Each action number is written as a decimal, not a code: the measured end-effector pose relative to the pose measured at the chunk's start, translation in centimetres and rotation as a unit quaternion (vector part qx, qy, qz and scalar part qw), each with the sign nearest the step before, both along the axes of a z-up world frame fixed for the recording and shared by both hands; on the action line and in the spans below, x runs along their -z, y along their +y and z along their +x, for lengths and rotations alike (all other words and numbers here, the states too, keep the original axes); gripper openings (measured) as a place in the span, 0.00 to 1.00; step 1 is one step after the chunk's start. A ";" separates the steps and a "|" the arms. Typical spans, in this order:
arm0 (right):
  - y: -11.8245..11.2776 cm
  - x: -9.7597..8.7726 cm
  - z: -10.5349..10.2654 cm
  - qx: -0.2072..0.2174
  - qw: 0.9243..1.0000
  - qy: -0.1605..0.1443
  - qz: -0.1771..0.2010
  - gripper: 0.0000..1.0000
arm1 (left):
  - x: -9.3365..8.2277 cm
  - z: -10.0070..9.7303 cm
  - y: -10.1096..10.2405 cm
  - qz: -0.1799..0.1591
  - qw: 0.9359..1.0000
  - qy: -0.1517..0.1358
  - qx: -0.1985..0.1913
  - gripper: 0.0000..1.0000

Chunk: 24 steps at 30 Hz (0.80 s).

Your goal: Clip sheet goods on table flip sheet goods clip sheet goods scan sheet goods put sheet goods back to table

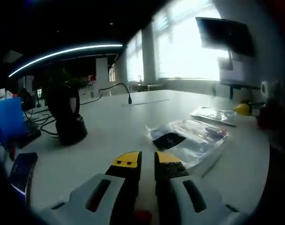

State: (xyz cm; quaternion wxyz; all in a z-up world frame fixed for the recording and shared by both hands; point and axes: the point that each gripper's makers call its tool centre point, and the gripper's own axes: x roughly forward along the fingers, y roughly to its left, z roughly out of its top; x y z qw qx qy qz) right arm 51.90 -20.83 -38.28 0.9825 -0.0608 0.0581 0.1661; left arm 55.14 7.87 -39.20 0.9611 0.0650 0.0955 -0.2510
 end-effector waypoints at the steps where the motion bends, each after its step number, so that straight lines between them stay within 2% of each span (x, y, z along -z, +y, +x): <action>1: -0.1 0.0 0.0 0.002 1.000 0.000 -0.002 0.00 | 0.0 -0.1 -0.2 -0.003 1.000 0.003 0.003 0.03; 9: 0.0 0.0 -0.1 0.001 1.000 -0.002 -0.007 0.00 | 0.2 -0.2 -1.4 -0.017 0.999 0.038 0.026 0.04; 15: -0.1 -0.2 0.1 0.004 1.000 -0.008 -0.009 0.00 | -0.3 -0.2 -1.9 -0.042 0.996 0.070 0.044 0.04; 21: -0.1 -0.1 0.2 0.002 1.000 -0.008 -0.012 0.00 | 0.8 0.2 -2.1 -0.065 0.987 0.133 0.063 0.04; 24: -0.2 -0.1 0.4 0.002 1.000 -0.008 -0.017 0.00 | 1.3 0.0 -1.9 -0.086 0.980 0.169 0.066 0.04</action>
